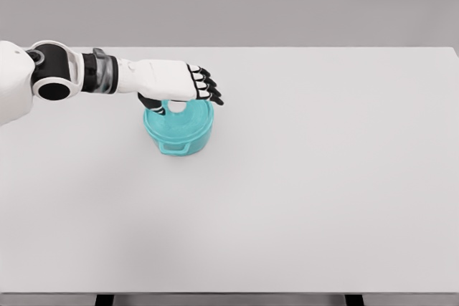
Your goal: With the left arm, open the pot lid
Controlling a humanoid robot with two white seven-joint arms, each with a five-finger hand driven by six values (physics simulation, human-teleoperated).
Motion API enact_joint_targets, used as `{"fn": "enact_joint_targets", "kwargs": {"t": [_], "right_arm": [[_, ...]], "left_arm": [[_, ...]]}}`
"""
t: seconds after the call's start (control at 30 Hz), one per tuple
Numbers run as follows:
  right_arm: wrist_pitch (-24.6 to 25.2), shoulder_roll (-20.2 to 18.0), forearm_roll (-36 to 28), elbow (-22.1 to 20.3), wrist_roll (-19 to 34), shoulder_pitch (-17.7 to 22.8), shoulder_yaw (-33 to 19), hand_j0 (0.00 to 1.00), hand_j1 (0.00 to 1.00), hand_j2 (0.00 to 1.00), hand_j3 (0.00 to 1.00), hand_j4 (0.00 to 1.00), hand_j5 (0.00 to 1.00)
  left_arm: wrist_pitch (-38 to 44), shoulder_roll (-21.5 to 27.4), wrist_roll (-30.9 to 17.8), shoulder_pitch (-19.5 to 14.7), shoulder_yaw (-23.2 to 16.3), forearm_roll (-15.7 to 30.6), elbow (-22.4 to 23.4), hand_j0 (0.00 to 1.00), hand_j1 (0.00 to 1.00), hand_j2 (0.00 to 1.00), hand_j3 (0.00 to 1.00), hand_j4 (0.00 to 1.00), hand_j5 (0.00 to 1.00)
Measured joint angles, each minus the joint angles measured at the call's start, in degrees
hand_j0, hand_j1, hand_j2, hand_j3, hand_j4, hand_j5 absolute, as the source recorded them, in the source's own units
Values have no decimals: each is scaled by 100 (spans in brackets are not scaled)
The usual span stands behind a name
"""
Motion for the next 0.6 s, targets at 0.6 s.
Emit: {"fn": "enact_joint_targets", "kwargs": {"t": [0.6], "right_arm": [[0, 0, 0, 0, 0, 0, 1, 100, 100, 100, 100, 100, 100]], "left_arm": [[24, -10, 22, -18, -73, -3, 42, 77, 77, 77, 77, 77, 77]]}}
